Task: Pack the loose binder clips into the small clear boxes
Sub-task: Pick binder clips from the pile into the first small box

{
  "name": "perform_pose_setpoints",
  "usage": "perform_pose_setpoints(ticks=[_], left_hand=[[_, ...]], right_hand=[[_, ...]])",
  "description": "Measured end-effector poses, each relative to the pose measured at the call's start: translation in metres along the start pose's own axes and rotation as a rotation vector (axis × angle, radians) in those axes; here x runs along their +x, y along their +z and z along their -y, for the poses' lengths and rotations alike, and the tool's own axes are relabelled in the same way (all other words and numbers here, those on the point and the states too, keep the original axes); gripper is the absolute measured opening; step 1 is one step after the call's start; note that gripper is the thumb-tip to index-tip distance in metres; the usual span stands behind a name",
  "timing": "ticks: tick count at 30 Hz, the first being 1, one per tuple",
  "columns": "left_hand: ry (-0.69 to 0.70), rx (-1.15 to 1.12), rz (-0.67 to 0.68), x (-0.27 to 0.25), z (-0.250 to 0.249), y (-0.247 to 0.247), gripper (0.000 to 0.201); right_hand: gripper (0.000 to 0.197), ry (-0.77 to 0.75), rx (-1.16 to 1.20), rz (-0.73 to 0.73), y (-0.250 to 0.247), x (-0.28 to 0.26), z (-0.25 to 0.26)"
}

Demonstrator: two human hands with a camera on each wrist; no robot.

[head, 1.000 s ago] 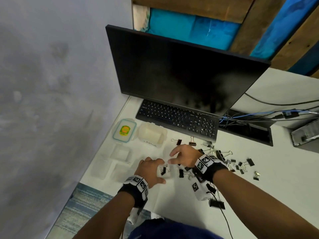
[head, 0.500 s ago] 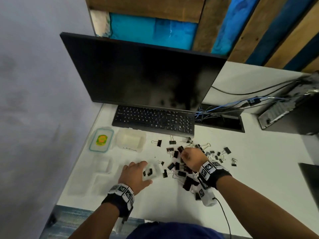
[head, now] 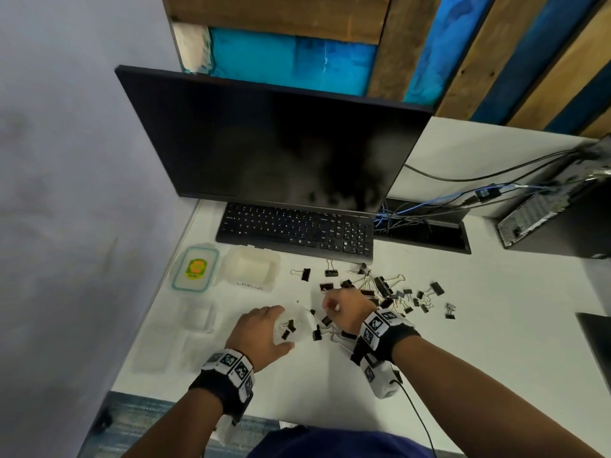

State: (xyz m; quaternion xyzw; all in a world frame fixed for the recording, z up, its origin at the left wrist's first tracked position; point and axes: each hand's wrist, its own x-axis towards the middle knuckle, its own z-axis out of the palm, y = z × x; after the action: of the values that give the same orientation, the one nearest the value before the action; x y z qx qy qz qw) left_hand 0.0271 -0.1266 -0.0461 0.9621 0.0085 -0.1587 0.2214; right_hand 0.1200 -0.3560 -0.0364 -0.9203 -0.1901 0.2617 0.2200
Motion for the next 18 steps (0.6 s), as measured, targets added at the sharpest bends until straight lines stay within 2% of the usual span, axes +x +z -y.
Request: perform_pose_setpoints(ticks=[4, 11, 18], left_hand=[[-0.005, 0.015, -0.008, -0.003, 0.003, 0.0, 0.074], [-0.019, 0.16, 0.065, -0.003, 0.001, 0.0, 0.074], [0.019, 0.132, 0.124, -0.001, -0.005, 0.004, 0.073]], right_hand=[[0.022, 0.051, -0.014, -0.004, -0.002, -0.002, -0.01], [0.022, 0.054, -0.022, 0.036, -0.001, 0.0, -0.004], [0.019, 0.122, -0.045, -0.049, -0.013, -0.01, -0.02]])
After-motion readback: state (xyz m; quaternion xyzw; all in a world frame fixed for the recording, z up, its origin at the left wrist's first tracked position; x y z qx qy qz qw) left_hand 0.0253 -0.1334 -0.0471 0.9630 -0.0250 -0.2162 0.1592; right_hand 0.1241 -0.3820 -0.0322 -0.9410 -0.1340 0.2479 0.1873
